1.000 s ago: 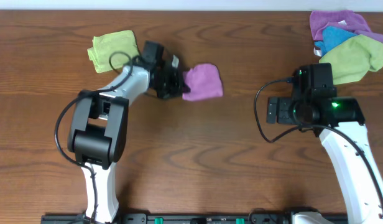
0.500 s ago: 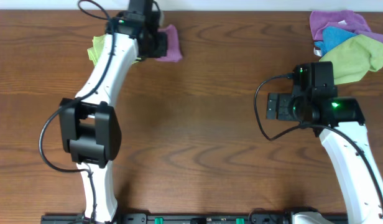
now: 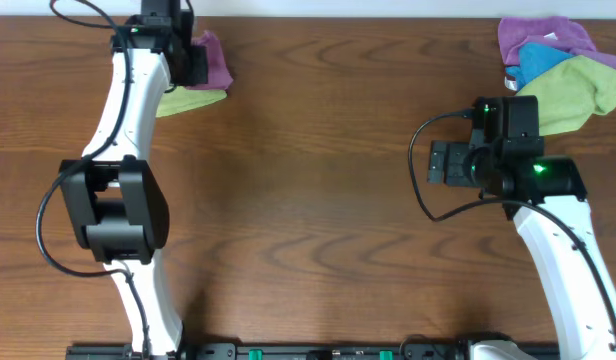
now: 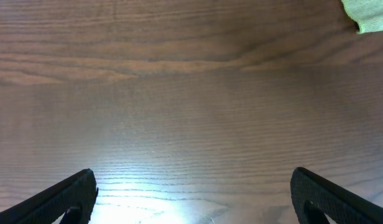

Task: Fold the cloth
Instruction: 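Carry the folded pink cloth left onto the yellow-green cloth with the left gripper, then release the pink cloth and withdraw the left gripper toward the front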

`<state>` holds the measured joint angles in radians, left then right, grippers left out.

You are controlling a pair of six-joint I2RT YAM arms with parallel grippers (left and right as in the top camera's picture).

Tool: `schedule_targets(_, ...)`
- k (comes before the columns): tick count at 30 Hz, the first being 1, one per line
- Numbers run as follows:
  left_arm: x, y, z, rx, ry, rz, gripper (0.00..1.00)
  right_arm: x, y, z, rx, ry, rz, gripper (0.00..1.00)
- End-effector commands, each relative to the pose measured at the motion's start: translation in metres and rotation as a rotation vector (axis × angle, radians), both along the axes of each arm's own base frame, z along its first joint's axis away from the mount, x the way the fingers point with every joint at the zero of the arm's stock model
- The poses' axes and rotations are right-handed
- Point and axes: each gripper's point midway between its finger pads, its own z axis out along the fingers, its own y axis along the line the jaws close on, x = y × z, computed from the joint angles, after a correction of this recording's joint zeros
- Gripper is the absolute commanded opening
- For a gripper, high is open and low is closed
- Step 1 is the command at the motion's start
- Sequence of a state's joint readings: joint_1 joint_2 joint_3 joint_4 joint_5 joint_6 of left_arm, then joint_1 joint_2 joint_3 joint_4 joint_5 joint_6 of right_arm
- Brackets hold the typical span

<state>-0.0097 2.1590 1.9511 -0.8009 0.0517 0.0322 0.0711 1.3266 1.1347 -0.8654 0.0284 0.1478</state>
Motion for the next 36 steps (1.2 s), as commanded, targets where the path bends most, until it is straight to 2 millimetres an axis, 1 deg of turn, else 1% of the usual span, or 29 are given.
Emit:
schedule_targets(1,0.006,0.009,-0.009,-0.008,0.009,-0.005,0.05,-0.001,0.000,0.002,0.004,-0.009,0.010,0.99)
schedule_targets(5,0.001,0.010,-0.022,-0.009,0.051,-0.002,0.05,-0.001,0.000,0.002,0.013,-0.008,-0.005,0.99)
schedule_targets(8,-0.002,0.010,-0.041,-0.012,0.095,0.004,0.06,-0.002,0.001,0.002,0.019,-0.005,-0.008,0.99)
schedule_targets(10,-0.004,0.010,-0.053,-0.012,0.122,0.006,0.08,-0.003,0.002,0.001,0.026,-0.001,-0.004,0.99)
schedule_targets(12,-0.004,0.013,-0.062,0.001,0.140,0.012,0.08,-0.004,0.002,0.001,0.025,0.003,-0.004,0.99)
schedule_targets(15,-0.004,0.025,-0.073,0.067,0.154,0.040,0.07,-0.006,0.002,0.000,0.024,0.015,-0.005,0.99)
schedule_targets(18,-0.001,0.034,-0.073,0.111,0.145,0.060,0.06,-0.008,0.002,-0.001,0.024,0.022,-0.005,0.99)
schedule_targets(23,0.005,0.048,-0.070,0.136,0.118,0.069,0.06,-0.008,0.002,-0.002,0.024,0.026,-0.005,0.99)
schedule_targets(26,0.009,0.061,-0.067,0.169,0.099,0.072,0.06,-0.009,0.002,-0.002,0.023,0.030,-0.005,0.99)
schedule_targets(31,0.014,0.065,-0.064,0.193,0.079,0.031,0.06,-0.010,0.004,-0.002,0.033,0.031,0.000,0.99)
schedule_targets(35,0.018,0.065,-0.063,0.203,0.065,0.005,0.09,-0.010,0.004,-0.002,0.033,0.032,0.001,0.99)
schedule_targets(36,0.019,0.065,-0.062,0.207,0.059,-0.002,0.11,-0.010,0.004,-0.003,0.033,0.034,0.000,0.99)
